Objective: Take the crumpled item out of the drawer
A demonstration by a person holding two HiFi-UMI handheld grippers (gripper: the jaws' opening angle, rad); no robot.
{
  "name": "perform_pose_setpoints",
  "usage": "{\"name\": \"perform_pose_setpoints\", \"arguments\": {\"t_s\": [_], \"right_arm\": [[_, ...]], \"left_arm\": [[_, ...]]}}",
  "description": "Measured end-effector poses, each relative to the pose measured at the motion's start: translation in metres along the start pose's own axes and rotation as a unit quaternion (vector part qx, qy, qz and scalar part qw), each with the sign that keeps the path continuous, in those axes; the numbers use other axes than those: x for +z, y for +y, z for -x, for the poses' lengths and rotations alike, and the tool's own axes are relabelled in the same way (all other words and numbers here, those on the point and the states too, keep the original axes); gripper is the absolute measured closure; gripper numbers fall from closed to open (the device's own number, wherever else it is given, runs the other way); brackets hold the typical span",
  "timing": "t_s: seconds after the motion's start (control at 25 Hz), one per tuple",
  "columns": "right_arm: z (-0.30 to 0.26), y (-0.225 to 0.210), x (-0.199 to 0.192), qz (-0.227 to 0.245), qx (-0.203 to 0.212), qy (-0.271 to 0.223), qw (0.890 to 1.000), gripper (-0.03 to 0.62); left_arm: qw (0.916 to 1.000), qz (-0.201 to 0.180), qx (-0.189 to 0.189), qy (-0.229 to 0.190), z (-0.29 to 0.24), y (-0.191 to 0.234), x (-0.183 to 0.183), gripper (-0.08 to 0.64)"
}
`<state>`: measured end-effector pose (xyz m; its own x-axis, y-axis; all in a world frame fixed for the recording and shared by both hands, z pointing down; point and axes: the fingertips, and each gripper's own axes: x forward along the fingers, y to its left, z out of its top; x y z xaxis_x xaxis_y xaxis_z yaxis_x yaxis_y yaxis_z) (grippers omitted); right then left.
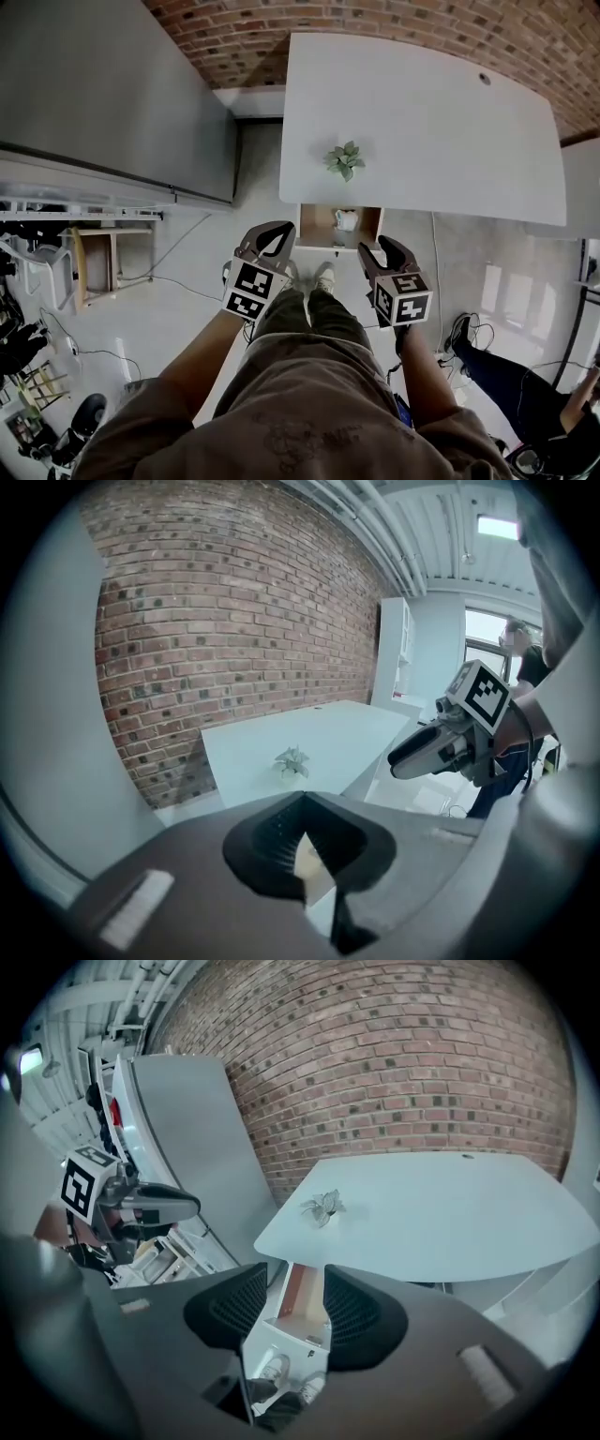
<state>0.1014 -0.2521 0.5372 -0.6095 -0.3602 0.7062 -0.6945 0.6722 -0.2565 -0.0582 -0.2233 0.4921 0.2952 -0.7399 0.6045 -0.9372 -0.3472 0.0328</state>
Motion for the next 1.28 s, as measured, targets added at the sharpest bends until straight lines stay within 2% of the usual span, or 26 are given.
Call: {"name": "perform_pose_setpoints", "arguments": {"t_s": [0.28,0.44,0.64,0.76,1.08,1.28], "right_arm": [[-0.039,0.001,-0.032,0.036,-0.02,0.046,0.998,0.367],[-0.069,-0.009,-0.052,0.027,-0.019,0.072,0.997,0.362],[-0.11,-0.021,-0.077,0.017,-0.016,0.103,0.994,0.359],[-0.135,-0.031,-0.096,0.012,-0.007,0.121,0.993,0.341],[-0.198,-0.072,-0.145,-0.003,-0.031,0.171,0.985,0.339],[-0.23,-0.08,-0.167,0.008,-0.039,0.192,0.981,0.327]], "left_arm": [[0.9998,0.007,-0.012,0.012,-0.013,0.002,-0.024,0.56],[0.9993,0.007,-0.02,0.029,-0.026,0.002,-0.047,0.56],[0.9966,-0.047,-0.045,0.051,-0.051,-0.009,-0.074,0.56],[0.9953,-0.053,-0.054,0.06,-0.064,-0.011,-0.091,0.56],[0.9949,-0.053,-0.04,0.076,-0.099,0.003,-0.141,0.56],[0.9957,-0.043,-0.031,0.076,-0.122,0.014,-0.17,0.56]]}}
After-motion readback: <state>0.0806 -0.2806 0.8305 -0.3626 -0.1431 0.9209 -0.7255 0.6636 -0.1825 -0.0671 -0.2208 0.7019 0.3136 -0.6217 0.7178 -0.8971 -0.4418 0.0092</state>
